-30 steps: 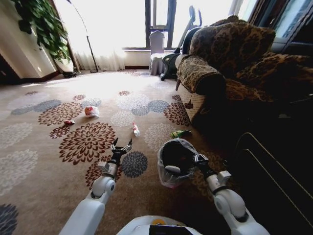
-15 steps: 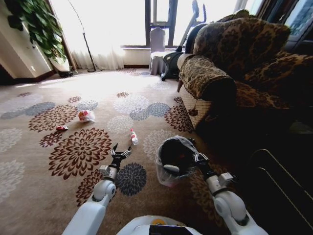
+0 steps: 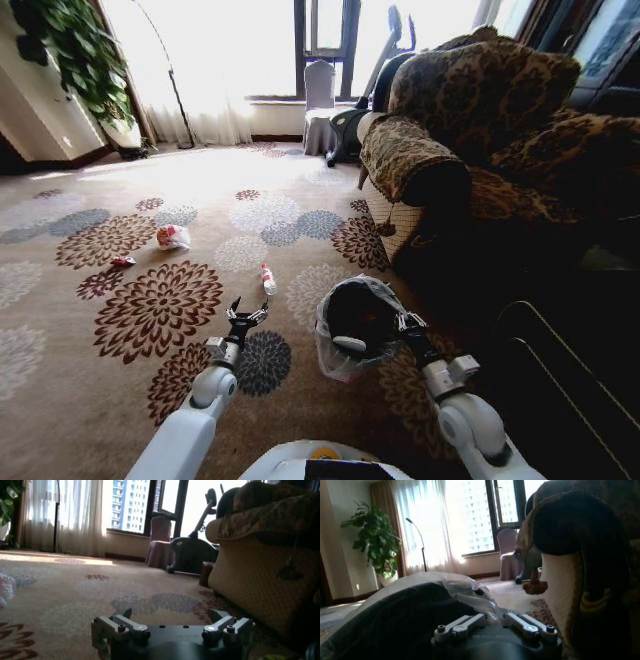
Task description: Pick up the trash from the ground and place it into the trash bin.
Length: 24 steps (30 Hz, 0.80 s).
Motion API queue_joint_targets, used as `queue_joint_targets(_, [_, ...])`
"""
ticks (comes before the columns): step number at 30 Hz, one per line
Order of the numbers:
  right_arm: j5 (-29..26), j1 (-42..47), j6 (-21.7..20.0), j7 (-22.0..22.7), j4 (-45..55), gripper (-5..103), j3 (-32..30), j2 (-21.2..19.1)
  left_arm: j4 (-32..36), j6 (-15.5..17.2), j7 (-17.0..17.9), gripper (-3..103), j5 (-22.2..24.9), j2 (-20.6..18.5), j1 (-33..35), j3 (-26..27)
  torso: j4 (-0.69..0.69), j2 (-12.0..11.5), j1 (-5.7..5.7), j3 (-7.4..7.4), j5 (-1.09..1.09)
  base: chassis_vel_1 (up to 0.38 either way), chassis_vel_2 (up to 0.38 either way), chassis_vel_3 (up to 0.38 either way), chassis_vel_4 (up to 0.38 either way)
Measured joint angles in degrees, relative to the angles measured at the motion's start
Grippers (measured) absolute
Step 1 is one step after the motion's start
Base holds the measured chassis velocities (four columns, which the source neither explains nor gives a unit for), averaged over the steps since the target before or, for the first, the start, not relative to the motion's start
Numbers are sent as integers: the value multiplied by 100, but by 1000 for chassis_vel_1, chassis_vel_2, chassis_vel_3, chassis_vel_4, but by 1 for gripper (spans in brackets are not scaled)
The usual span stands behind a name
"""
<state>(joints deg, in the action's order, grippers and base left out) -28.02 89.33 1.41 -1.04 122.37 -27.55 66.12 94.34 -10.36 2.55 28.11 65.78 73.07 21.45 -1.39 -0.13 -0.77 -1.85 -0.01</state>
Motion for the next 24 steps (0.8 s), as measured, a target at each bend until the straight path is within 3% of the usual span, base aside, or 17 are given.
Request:
queue_joint_targets(7, [76, 76, 100, 3, 25, 0, 28, 129, -307, -32, 31, 100, 29, -218, -341, -138, 4, 1, 0, 0, 3, -153, -162, 150, 149])
queue_joint_targets(14, [253, 167, 163, -2, 76, 0, 66, 231, -745, 10, -119, 100, -20, -365, -769, -284, -3, 1, 0, 0, 0, 7, 4, -4, -5])
queue_joint_targets(24, [496, 322, 224, 0, 172, 0, 87, 345, -1320, 51, -328, 100, -45, -604, -1235, -487, 1, 1, 0, 0, 0, -23, -27, -12, -19])
